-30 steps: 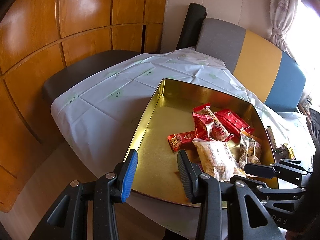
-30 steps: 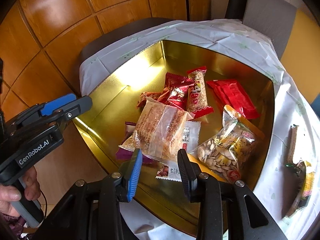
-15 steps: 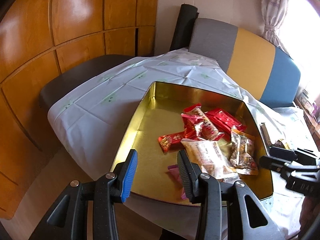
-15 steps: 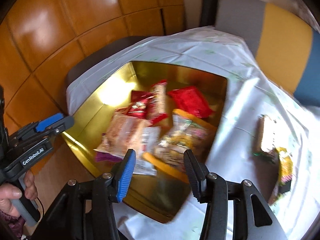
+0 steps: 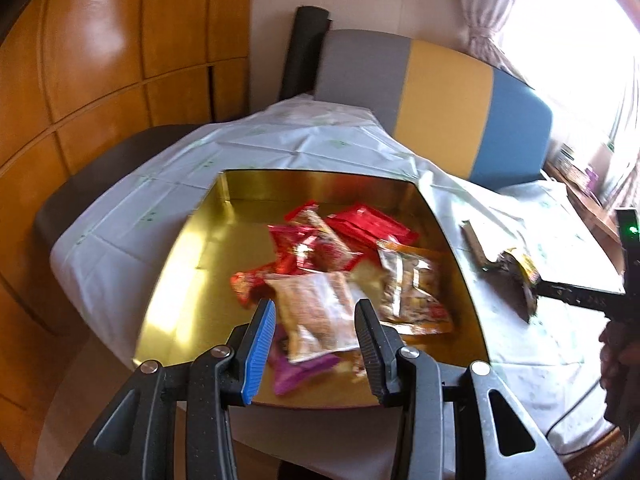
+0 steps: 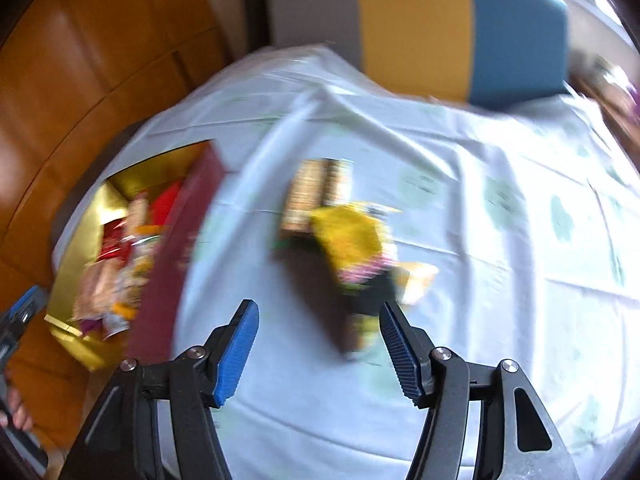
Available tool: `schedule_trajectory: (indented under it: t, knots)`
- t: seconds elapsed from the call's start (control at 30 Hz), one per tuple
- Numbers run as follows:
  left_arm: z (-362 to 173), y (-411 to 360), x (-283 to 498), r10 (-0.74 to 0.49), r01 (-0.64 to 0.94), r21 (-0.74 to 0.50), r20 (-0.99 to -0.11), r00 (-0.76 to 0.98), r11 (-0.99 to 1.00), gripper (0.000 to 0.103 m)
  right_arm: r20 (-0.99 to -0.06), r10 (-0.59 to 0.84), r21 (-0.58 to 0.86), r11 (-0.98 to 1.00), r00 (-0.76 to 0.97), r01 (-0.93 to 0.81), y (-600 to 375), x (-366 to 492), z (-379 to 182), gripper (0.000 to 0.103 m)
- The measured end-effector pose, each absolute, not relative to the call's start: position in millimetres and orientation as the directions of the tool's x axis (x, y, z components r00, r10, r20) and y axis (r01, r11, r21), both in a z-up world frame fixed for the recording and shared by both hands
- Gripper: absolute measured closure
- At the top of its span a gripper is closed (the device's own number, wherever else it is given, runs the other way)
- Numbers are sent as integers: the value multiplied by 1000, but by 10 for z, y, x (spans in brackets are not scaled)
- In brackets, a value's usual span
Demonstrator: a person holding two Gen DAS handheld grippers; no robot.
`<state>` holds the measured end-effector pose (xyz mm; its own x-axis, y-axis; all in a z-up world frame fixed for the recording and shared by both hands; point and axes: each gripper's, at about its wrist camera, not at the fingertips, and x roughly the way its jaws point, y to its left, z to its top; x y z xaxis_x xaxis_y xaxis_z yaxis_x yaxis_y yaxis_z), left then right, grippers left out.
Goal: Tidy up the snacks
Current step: 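Move both tools back toward the remaining snacks on the table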
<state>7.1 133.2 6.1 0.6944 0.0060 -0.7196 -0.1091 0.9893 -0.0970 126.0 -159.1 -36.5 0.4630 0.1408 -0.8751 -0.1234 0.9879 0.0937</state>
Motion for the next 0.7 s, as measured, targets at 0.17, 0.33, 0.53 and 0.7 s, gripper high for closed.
schedule_trajectory:
  t: [0.17, 0.33, 0.53, 0.7]
  knots:
    - [62, 1186, 72, -36, -54, -101, -723, 690, 993, 61, -891, 104, 50, 990, 442, -131, -1714, 1465, -461, 29]
    - [42, 1157, 72, -44, -45, -102, -729, 683, 994, 61, -909, 105, 31, 982, 403, -186, -1684, 1693, -567, 29]
    - [46, 1174, 87, -45, -42, -101, -732, 679, 994, 61, -910, 64, -36, 972, 410, -231, -1625, 1848, -704, 46]
    - [63, 1144, 120, -51, -28, -96, -731, 680, 995, 61, -904, 40, -76, 965, 426, -253, -1656, 1776, -598, 74]
